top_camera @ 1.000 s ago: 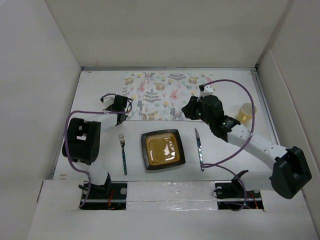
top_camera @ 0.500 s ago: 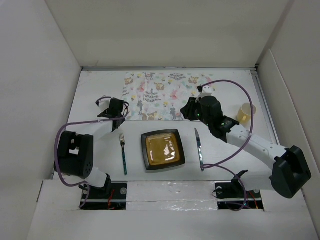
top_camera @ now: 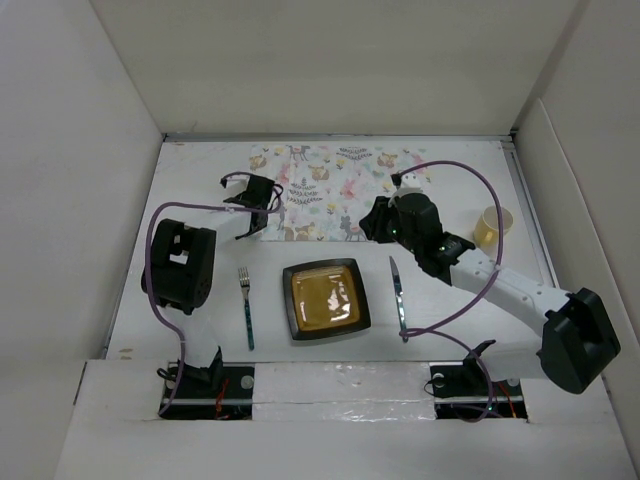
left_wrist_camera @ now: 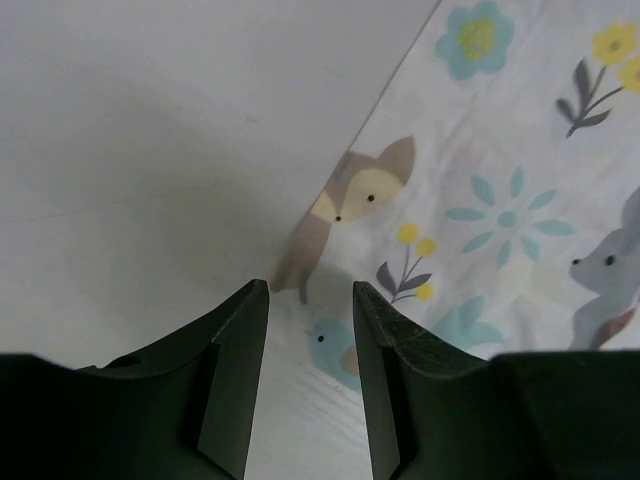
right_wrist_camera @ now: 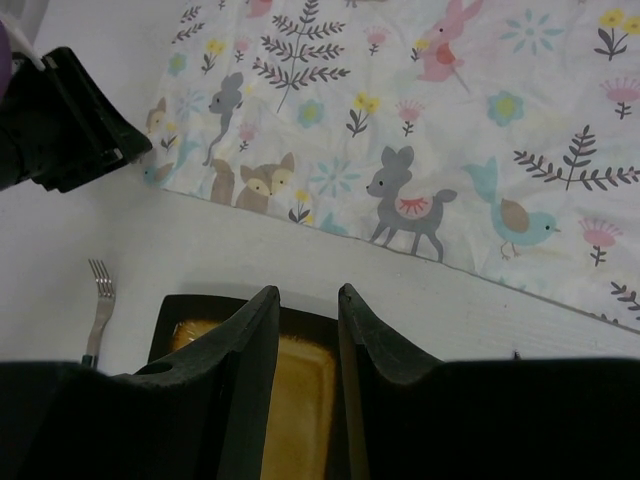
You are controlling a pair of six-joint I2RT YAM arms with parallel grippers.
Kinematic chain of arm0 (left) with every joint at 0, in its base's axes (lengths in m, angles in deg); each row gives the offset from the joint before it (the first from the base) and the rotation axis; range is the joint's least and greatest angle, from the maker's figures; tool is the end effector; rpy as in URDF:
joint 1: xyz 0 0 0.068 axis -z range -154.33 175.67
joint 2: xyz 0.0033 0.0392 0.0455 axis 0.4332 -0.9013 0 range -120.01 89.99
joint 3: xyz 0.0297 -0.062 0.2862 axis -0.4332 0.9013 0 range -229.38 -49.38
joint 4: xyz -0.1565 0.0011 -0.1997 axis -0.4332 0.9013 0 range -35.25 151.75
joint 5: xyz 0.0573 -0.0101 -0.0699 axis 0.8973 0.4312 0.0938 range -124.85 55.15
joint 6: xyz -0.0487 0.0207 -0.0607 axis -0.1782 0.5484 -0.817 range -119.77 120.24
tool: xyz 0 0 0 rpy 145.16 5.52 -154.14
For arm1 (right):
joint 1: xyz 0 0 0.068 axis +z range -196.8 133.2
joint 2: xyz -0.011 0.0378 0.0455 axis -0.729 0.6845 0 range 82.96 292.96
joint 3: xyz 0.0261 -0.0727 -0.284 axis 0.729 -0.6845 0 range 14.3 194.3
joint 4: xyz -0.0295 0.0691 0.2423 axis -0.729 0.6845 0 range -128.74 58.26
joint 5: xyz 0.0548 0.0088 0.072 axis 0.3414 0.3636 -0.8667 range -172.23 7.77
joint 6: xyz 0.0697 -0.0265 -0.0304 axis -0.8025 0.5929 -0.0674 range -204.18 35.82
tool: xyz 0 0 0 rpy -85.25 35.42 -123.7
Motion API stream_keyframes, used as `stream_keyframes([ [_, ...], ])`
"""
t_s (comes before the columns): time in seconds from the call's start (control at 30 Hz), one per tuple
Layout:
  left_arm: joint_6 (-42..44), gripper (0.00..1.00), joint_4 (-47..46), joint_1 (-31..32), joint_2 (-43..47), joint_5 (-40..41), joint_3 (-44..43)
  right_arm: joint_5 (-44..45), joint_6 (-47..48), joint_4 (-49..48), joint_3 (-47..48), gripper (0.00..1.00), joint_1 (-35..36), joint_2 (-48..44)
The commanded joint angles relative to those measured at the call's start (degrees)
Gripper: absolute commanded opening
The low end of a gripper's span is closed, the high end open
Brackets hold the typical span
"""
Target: Set the dinner table for one person
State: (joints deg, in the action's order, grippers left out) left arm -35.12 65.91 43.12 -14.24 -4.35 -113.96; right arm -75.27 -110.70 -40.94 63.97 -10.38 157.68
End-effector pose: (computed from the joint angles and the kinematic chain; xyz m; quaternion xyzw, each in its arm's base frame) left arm 0.3880 -0.0849 0.1822 -0.2286 0.8841 0.0781 0.4001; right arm 0.2595 0.1811 0.2882 -0.0383 0.8314 0.2450 0.4973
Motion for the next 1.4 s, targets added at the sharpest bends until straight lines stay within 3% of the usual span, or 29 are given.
stream_keyframes([
  [0.0, 1.8, 0.36, 2.6, -0.3, 0.9, 0.4, 1.6, 0.8, 1.1, -2.7, 0.0, 0.36, 0.4, -1.3],
  [0.4, 5.4, 0.35, 6.3, -0.3, -4.9, -3.4, -0.3, -0.8, 0.8, -3.0, -1.0, 0.36, 0.9, -6.3],
  [0.87, 3.3, 0.0, 8.0, -0.3, -2.7, -2.3, 4.6, -0.2, 0.9, -2.6, -1.9, 0.36, 0.9, -9.4],
  [1.37, 1.9, 0.0, 9.9, 0.3, 3.0, -5.1, 8.5, -0.3, 0.9, -2.6, -2.4, 0.36, 0.4, -9.8],
])
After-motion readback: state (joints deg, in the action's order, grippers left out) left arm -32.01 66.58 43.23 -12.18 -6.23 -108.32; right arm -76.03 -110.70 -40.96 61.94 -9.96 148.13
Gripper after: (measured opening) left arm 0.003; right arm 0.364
